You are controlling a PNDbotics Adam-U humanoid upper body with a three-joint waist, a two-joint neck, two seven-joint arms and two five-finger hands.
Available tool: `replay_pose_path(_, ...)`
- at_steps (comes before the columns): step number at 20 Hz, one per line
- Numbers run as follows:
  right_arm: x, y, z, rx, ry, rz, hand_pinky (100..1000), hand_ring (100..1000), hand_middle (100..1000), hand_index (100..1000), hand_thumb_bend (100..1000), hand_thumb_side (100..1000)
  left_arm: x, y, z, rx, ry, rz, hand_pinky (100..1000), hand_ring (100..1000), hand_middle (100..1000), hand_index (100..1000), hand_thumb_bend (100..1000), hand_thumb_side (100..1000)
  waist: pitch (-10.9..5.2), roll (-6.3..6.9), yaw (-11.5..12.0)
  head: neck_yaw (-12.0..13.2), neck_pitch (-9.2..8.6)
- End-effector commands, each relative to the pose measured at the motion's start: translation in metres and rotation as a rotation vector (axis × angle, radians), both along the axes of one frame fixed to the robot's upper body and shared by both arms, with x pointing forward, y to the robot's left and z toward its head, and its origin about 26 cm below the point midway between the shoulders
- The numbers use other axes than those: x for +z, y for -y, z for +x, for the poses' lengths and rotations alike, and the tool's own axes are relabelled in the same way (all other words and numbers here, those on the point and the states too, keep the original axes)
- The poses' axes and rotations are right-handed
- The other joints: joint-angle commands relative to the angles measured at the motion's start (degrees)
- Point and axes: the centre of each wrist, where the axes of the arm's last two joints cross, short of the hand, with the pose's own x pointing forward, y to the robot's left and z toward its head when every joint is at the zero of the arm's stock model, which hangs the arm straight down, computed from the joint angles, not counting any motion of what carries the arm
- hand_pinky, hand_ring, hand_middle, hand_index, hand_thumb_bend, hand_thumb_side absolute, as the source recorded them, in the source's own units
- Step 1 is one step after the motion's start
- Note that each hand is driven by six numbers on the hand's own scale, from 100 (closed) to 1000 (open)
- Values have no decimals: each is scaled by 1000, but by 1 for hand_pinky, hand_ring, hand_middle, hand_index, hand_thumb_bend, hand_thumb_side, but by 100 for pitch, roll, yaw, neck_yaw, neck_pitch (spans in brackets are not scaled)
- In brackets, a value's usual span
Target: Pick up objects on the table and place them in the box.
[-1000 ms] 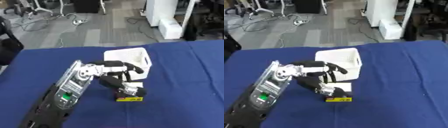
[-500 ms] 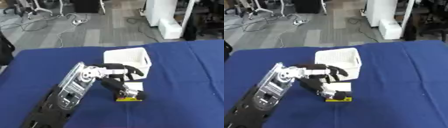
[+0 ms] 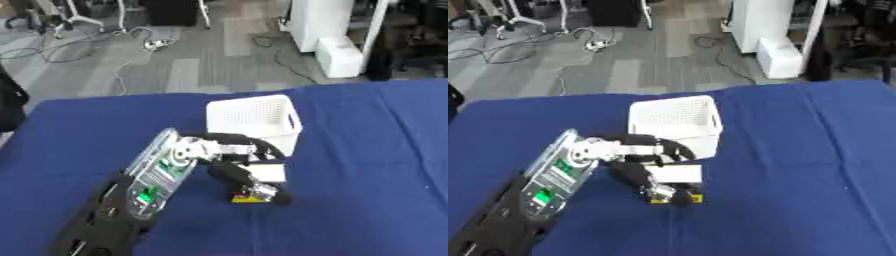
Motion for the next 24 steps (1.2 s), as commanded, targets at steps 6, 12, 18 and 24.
replay_pose_path(6,9,3,-1,2,22,-23,294,454,448,535,100,1000,10,-4,7,38,63,37,980,1000,1000,1000,614,833,-30,-23,3,-28,4)
replay_pose_path(12,8,2,-1,1,21,-26,294,454,449,535,100,1000,17,-11,11,102,116,71,1000,1000,1000,1000,609,826,-30,-29,16,-22,3)
replay_pose_path(18,8,2,-1,3,19,-28,294,454,449,535,100,1000,18,-12,15,127,122,85,1000,1000,1000,1000,598,821,-24,-29,8,13,-9)
replay_pose_path(24,7,1,-1,7,16,-30,294,455,449,535,100,1000,22,-10,20,128,126,75,943,967,1000,1000,571,814,-21,-26,-4,35,-18)
